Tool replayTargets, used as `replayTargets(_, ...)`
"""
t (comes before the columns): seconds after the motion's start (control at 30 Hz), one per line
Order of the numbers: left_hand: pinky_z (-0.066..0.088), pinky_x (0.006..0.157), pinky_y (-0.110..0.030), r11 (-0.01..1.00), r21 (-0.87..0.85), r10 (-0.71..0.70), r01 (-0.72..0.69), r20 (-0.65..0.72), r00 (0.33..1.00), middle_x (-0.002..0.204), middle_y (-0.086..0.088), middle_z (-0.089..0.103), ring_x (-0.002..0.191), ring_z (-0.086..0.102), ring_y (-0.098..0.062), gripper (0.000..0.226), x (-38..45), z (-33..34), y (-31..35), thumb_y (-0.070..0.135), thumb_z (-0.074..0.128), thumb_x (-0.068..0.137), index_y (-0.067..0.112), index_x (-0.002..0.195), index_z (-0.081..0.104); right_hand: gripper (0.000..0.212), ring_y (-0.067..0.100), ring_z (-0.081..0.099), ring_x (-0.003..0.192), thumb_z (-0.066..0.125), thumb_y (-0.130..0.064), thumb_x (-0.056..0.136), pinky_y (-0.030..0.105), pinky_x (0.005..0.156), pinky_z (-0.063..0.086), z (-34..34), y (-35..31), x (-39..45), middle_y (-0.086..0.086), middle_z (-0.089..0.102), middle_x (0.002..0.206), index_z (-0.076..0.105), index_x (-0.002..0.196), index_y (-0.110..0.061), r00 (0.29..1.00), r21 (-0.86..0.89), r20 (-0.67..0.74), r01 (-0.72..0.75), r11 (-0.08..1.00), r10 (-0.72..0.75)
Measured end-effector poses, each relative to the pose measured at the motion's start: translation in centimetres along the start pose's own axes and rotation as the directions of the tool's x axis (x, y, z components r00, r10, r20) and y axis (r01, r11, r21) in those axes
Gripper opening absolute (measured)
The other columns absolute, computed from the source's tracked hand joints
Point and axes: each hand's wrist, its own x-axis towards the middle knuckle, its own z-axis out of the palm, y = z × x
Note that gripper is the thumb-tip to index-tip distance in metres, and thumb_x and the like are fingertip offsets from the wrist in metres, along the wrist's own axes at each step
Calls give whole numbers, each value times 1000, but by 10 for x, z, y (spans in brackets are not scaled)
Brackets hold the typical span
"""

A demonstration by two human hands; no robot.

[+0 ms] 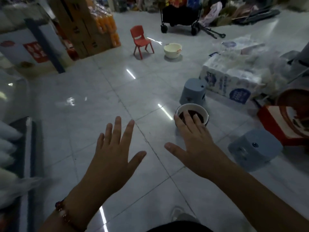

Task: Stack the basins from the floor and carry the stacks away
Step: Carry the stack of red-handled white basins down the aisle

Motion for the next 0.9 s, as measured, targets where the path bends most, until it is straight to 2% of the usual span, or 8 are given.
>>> replayTargets(0.07, -9, 118, -41, 997, -22, -77, 77, -22, 997, 155, 5, -39, 146, -29, -21, 85, 31, -9, -14, 85, 4, 78, 47, 144, -33, 89, 18, -26, 148, 19, -78, 81, 43, 121, -7, -16, -2, 42, -9, -27, 160, -17, 152, -41, 999, -12, 17, 45, 999, -45)
replayTargets(0.17, -11, 118, -42, 983, -62, -173, 170, -41, 984, 151, 9, -46, 144, -34, -19, 83, 76, -15, -35, 87, -1, 73, 52, 139, -36, 86, 17, -27, 147, 19, -79, 82, 41, 119, -11, -33, -5, 102, -10, -29, 160, -15, 151, -44, 994, -38, 44, 100, 994, -99)
replayTargets(0.33, -12, 118, -41, 979, -100, -185, 180, -42, 982, 153, 7, -43, 145, -33, -22, 85, 176, -15, -72, 88, -2, 71, 49, 141, -34, 87, 23, -26, 147, 16, -80, 83, 44, 121, -10, -44, -10, 218, -5, -28, 160, -15, 153, -40, 991, -181, 45, 132, 975, -125)
replayTargets(0.53, -13, 116, -40, 988, -128, -88, 83, -37, 995, 153, 7, -43, 145, -33, -23, 85, 338, -9, -125, 87, -2, 73, 48, 140, -37, 85, 24, -24, 148, 22, -76, 85, 42, 118, -12, -55, -21, 374, -4, -26, 161, -13, 154, -39, 999, -190, 37, 35, 981, -29)
replayTargets(0.73, -9, 120, -46, 991, -45, 131, -128, 55, 990, 155, 1, -40, 148, -26, -29, 85, 506, -27, -167, 84, -5, 74, 45, 141, -39, 83, 22, -22, 149, 25, -74, 88, 42, 119, -10, -68, -17, 499, -4, -23, 162, -10, 154, -39, 987, -102, -9, -158, 982, 158)
replayTargets(0.9, -9, 119, -43, 967, -20, 253, -252, 120, 960, 158, 2, -36, 149, -24, -27, 91, 623, -40, -162, 84, -5, 71, 40, 148, -30, 94, 19, -22, 149, 13, -83, 74, 42, 120, -9, -81, 14, 567, -5, -21, 163, -11, 154, -41, 954, -28, -48, -298, 954, 296)
